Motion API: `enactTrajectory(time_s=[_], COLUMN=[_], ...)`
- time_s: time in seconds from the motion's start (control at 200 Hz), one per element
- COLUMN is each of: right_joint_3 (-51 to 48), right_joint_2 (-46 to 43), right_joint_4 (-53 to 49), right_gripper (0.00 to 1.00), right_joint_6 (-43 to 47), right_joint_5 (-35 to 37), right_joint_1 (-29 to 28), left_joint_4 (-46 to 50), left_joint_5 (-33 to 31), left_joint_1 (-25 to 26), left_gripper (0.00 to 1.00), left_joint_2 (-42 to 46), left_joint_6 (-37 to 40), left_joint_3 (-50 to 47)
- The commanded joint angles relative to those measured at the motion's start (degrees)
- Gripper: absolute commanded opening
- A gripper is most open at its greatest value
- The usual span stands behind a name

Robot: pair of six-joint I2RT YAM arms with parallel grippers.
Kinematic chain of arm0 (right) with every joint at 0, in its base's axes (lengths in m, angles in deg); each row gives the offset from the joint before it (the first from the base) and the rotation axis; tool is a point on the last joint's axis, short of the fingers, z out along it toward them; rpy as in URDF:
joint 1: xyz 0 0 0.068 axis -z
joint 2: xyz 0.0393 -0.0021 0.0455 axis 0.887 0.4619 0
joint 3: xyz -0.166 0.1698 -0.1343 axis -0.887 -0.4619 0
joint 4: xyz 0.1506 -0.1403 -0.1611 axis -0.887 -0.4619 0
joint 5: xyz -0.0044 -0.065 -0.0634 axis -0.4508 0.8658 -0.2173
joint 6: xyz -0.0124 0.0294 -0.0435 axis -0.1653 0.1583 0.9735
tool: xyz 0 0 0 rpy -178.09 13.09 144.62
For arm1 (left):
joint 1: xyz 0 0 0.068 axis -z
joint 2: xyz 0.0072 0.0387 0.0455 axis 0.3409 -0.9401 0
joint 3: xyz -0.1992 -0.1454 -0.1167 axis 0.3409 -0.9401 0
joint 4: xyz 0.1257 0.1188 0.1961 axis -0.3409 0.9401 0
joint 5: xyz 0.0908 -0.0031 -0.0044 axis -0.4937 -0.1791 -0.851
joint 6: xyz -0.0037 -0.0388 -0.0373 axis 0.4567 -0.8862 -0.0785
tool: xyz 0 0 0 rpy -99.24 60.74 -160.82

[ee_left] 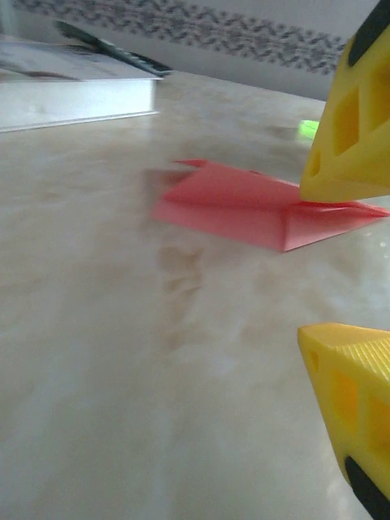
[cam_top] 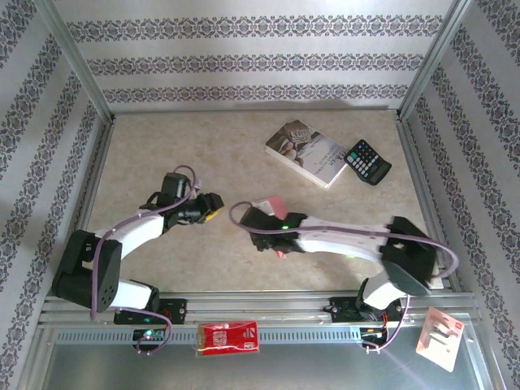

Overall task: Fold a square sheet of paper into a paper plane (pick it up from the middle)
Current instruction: Turn over the paper at the center of the table, then rotate the paper at the center of the table.

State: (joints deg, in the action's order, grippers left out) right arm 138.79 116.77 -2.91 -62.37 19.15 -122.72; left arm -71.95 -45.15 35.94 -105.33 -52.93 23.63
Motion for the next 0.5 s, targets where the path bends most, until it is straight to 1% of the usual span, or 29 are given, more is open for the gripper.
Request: enactTrajectory(time_s=[0.0, 0.08, 0.165, 0.205, 0.285, 0.41, 0.495], right_joint_3=[-7.69, -12.60, -15.28, -16.91, -19.55, -21.86, -23.53], right_joint_2=[-7.69, -10.08, -10.09, -9.84, -8.77, -5.21, -3.36], right_joint_4=[6.93, 12.67, 15.15, 16.73, 21.07, 27.29, 31.33], right_gripper=[0.27, 0.23, 0.17, 0.14, 0.11, 0.10, 0.08], right_joint_6=[2.49, 2.73, 2.22, 1.13, -0.92, -4.56, -7.56], right_joint_5=[-13.94, -21.30, -25.60, -26.38, -27.34, -29.13, -29.18], right_joint_1=[6.53, 12.55, 17.98, 19.74, 20.84, 20.55, 20.26], left_joint_4=[-7.05, -11.14, -12.81, -13.93, -14.29, -17.48, -15.81], left_joint_5=[2.13, 1.46, 2.12, 1.91, 2.52, 5.86, 7.15], left_joint_1=[7.31, 13.63, 17.23, 18.33, 19.05, 19.06, 18.89], left_gripper=[0.40, 0.36, 0.29, 0.28, 0.26, 0.21, 0.18], left_joint_2=[1.60, -1.49, -6.38, -8.71, -13.93, -21.39, -24.89], left_joint_6=[-5.81, -8.11, -9.42, -9.96, -9.73, -10.78, -9.44], left_joint_3=[-1.11, 0.30, 3.49, 4.55, 7.48, 11.03, 13.49])
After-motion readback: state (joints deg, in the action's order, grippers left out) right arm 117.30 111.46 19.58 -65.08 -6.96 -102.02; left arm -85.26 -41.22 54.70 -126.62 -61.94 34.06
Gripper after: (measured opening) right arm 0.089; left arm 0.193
